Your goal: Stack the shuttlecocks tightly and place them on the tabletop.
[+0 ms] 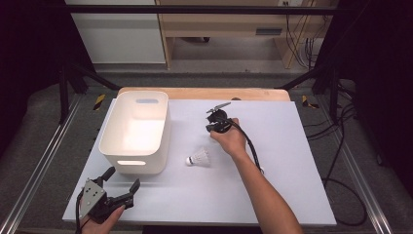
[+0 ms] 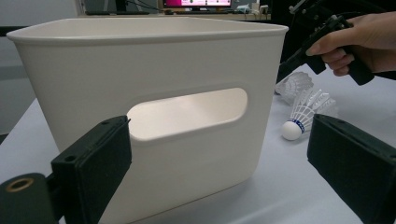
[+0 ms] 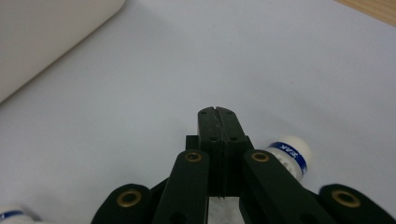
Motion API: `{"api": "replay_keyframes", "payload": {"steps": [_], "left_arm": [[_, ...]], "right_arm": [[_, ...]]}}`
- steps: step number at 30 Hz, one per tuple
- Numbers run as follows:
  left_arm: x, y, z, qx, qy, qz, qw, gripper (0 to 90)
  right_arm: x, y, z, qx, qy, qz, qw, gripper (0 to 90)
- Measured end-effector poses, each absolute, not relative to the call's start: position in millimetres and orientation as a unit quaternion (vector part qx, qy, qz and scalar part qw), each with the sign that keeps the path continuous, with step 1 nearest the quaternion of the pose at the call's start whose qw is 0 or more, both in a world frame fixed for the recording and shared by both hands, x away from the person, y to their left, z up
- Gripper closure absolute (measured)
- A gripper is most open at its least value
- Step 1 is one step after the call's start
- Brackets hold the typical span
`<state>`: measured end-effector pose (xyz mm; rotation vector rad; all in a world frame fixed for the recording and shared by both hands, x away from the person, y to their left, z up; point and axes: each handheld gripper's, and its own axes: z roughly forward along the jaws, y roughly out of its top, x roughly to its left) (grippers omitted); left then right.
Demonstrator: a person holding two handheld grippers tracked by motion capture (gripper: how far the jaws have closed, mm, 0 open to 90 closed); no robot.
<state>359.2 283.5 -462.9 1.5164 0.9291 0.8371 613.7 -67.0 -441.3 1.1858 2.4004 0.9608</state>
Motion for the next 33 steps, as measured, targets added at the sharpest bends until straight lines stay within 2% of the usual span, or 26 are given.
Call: {"api": "replay_keyframes", "payload": {"steps": [14, 17, 18, 20, 22, 27, 33], "left_arm": [[359.3, 282.1, -463.3, 0.645, 0.391, 0.355, 0.553, 6.5], [359.1, 282.2, -463.4, 0.644, 0.392, 0.354, 0.553, 6.5], [359.4, 282.0, -463.4, 0.644, 0.392, 0.354, 0.553, 6.5], [359.6, 281.6, -463.6, 0.645, 0.391, 0.353, 0.553, 6.5], [359.8, 279.7, -464.1, 0.65, 0.388, 0.352, 0.551, 6.5], [359.5, 282.4, -464.5, 0.645, 0.394, 0.353, 0.551, 6.5], [360.8, 283.9, -464.9, 0.643, 0.399, 0.352, 0.551, 6.5]], "right_arm": [[607.4, -118.0, -447.4, 0.443, 0.808, 0.354, 0.158, 90.0], [610.8, -134.1, -446.6, 0.444, 0.782, 0.398, 0.181, 85.1], [614.3, -146.2, -443.4, 0.442, 0.753, 0.438, 0.215, 84.7], [622.1, -157.7, -442.9, 0.46, 0.731, 0.43, 0.263, 85.3], [631.7, -168.6, -449.8, 0.496, 0.72, 0.404, 0.27, 86.9], [636.8, -184.3, -465.2, 0.52, 0.722, 0.381, 0.252, 88.7], [633.7, -184.4, -460.3, 0.512, 0.724, 0.389, 0.249, 89.1]]}}
